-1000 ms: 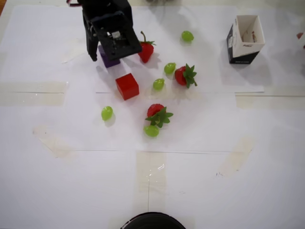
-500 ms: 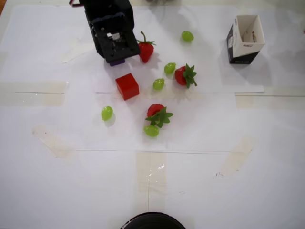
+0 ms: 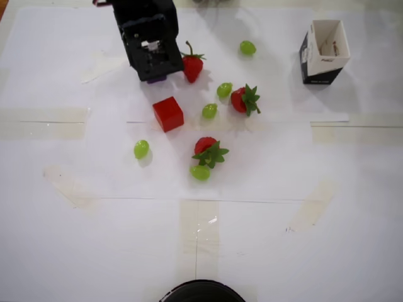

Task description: Put the purple cube on top of the red cube

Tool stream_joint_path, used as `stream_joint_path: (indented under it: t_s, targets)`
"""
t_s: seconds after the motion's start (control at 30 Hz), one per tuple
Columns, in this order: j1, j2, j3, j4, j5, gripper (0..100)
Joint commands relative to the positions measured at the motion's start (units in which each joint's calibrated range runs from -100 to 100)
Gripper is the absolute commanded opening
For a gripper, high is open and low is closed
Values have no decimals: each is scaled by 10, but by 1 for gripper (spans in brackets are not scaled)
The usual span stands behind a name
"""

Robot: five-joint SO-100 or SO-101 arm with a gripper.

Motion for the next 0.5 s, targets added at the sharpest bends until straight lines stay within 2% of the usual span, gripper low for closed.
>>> stream_joint_path:
  t_s: [0.0,0.2,0.47]
  targets:
    - [-9,-70,-101,67,-8,14]
    - [-38,-81,-206,137,-26,14]
    - [-82,-69,-289,150,-60,15]
